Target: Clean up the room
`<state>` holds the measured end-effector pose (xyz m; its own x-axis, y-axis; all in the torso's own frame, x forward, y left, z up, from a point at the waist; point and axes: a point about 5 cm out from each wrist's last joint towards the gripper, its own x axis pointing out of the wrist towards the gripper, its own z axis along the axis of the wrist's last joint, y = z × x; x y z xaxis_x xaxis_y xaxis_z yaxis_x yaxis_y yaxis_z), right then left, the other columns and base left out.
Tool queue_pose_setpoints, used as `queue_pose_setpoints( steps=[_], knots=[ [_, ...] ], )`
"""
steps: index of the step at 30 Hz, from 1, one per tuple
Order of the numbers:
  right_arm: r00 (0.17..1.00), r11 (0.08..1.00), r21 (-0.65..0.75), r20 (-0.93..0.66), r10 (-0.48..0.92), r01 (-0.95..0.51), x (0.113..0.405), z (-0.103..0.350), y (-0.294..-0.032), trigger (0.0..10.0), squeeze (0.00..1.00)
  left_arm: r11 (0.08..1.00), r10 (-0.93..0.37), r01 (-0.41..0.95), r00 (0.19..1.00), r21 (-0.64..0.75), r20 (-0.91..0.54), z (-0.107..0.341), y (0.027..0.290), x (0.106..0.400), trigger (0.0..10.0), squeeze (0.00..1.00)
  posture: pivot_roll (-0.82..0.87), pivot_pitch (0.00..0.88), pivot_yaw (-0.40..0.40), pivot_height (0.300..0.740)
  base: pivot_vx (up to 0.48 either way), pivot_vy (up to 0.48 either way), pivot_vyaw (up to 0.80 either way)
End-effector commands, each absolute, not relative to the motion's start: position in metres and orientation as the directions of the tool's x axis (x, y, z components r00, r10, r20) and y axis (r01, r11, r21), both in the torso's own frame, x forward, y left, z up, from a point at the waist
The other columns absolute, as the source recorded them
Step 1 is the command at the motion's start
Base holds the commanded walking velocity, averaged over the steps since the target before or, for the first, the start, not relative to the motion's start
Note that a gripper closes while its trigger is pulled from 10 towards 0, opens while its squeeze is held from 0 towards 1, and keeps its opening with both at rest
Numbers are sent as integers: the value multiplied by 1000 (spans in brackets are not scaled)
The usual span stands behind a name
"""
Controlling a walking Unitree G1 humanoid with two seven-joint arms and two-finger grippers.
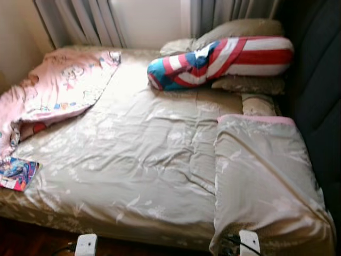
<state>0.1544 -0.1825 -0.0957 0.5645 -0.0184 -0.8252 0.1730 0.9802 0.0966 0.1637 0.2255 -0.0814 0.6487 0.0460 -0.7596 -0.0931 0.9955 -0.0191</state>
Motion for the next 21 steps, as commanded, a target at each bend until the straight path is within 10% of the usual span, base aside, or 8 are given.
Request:
queue_pose_setpoints(
  steps=[1,21],
  knots=[
    [570,981,109,-822,-2,160,157,-95,-176,10000,0,995,68,-101,624,6,-779,-83,234,156,10000,0,-17,97,23,740,0,398,0],
    [569,983,109,-823,6,147,159,-95,-175,10000,0,995,65,-96,625,5,-778,-83,233,157,10000,0,-14,60,26,740,0,395,0]
  ],
)
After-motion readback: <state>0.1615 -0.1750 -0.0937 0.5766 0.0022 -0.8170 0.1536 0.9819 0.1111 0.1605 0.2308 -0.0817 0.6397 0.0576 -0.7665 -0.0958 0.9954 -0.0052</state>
